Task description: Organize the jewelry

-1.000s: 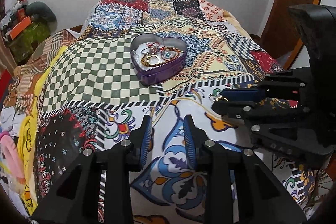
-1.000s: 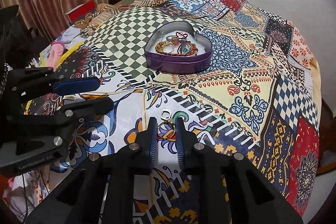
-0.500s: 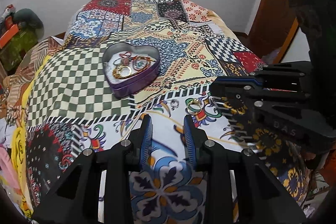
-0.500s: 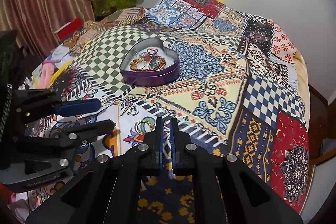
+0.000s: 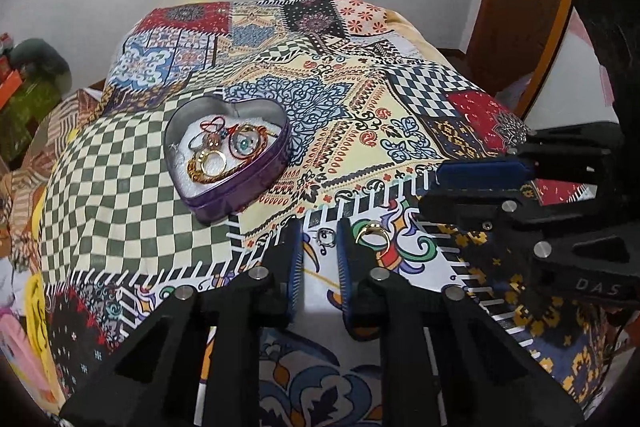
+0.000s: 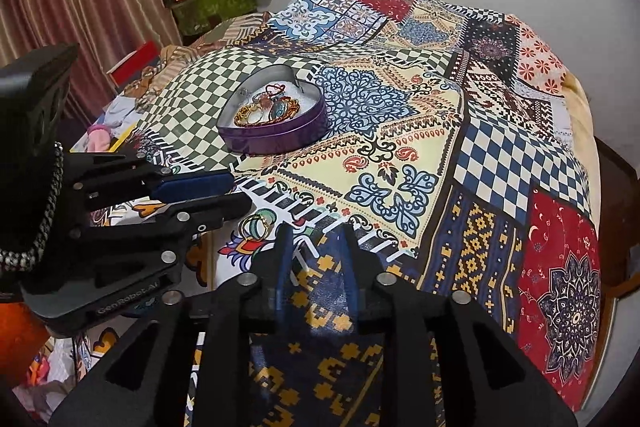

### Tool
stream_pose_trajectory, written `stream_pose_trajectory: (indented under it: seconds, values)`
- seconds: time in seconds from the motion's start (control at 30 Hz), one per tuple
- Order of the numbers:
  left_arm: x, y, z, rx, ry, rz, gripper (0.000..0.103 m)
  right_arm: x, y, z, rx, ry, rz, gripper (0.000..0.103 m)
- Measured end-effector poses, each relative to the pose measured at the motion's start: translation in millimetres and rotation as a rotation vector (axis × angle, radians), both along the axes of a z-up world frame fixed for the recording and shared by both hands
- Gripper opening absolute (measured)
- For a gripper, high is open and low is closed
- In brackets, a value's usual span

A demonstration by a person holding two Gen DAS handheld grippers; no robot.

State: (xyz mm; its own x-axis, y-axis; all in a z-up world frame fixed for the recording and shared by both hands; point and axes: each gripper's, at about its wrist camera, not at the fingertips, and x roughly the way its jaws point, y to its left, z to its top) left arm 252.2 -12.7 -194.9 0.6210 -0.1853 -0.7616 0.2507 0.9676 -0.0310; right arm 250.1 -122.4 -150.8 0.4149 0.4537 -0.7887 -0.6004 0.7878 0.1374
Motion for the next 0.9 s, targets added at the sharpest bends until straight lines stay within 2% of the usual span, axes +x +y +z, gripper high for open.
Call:
stream_pose_trajectory:
  seconds: [0.23,0.43,0.53,0.9]
  values:
    - [-7.4,5.6,2.1,-0.024,-0.022,0.003,0.008,-1.5,12.3,0.6,0.017,-0.019,0.041,0.022]
    - [-17.6,19.6,4.8,-0.054,-0.027,0.04,0.008,-3.1,32.9,-4.3,-0.047,-0.047,0.105,0.022]
    - [-22.7,24.3,6.1,-0.061,-0.032,0.051,0.008,0.6,39.3,-10.6,-0.079,-0.027,0.13,0.009]
    - [-31.4,36.7,15.3,-0.088,-0.049,0.091,0.008,-0.5,32.4,2.1,-0.062,-0.059,0.086,0.006]
